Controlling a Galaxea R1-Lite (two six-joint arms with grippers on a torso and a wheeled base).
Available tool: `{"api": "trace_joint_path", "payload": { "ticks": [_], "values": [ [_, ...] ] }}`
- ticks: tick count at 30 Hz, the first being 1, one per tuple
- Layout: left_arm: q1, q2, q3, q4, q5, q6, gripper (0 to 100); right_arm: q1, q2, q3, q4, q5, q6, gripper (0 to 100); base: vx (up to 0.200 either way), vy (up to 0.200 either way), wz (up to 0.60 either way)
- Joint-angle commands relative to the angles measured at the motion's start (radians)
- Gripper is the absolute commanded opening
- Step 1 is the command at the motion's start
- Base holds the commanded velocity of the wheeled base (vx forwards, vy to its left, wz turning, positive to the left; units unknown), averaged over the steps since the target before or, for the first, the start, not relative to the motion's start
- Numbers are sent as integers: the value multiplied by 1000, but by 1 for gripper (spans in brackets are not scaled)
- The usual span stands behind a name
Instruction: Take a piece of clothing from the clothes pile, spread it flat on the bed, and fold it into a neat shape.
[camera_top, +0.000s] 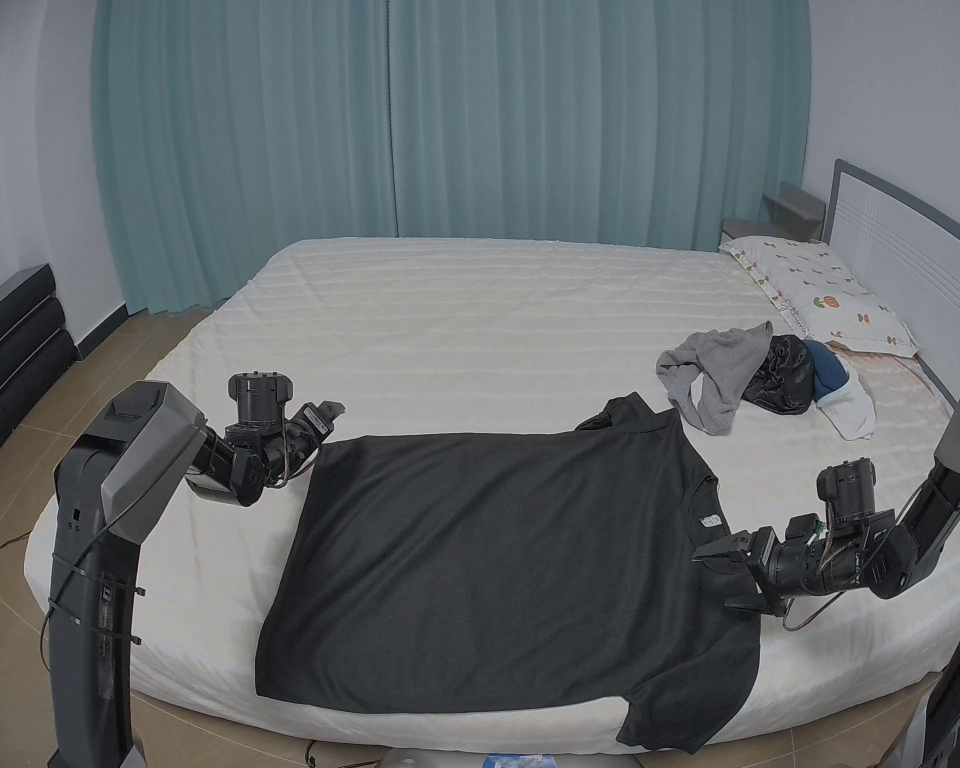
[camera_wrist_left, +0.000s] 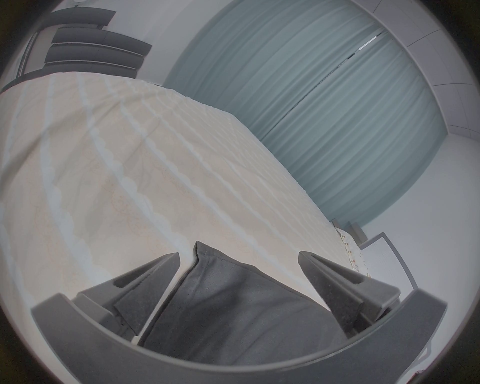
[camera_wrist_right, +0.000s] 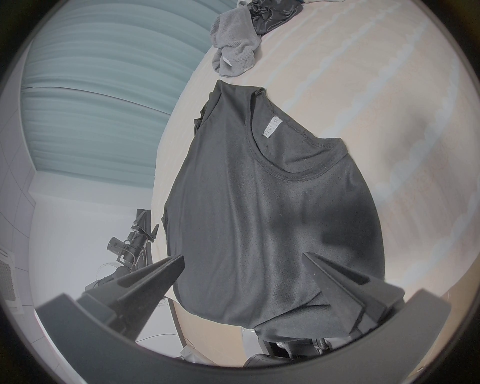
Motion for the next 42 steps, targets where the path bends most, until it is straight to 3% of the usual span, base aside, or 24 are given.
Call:
{"api": "trace_joint_path", "payload": {
  "ticks": [1, 12, 13, 30, 42],
  "values": [
    [1, 55, -44, 0, 2, -1, 100, 0, 15, -1, -2, -1, -1, 100, 0, 0, 0],
    [1, 115, -117, 35, -17, -5, 100, 0, 32, 10, -53, -6, 0, 100, 0, 0, 0],
    [1, 118, -123, 43, -17, -5, 0, 0, 32, 10, -53, -6, 0, 100, 0, 0, 0],
    [21, 126, -178, 49, 6, -10, 0, -59, 25, -10, -59, -4, 2, 100, 0, 0, 0],
    [43, 208, -337, 48, 120, -11, 0, -132, 41, -50, -57, -4, 5, 100, 0, 0, 0]
  ]
}}
